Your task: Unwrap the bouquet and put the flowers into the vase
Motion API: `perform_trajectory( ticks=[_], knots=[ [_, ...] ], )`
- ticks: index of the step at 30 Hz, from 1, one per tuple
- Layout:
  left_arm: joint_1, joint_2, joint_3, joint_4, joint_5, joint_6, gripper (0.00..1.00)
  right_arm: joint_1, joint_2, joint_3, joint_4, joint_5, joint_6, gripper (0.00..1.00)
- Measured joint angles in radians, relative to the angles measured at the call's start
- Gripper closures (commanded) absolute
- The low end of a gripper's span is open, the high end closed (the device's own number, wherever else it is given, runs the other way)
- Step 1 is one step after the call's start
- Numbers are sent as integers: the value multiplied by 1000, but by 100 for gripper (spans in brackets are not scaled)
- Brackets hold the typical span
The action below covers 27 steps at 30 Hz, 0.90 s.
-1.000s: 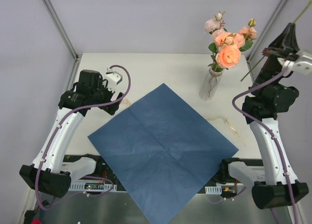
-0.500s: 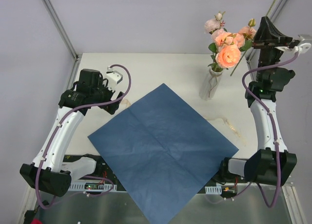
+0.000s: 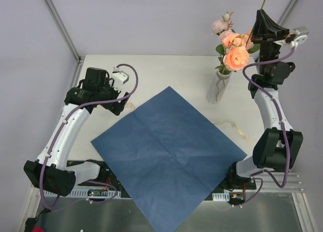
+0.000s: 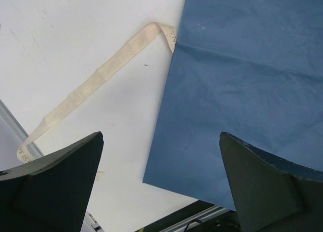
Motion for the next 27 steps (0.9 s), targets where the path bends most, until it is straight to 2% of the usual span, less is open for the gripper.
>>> perform_trajectory(
  ticks=[13,27],
  knots=[
    [0,76,65,-1,-23,0,1,22,209,32,22,4,51,100],
    [0,102,87,-17,-32,0,1,70,241,33,27,-8,16,100]
  ],
)
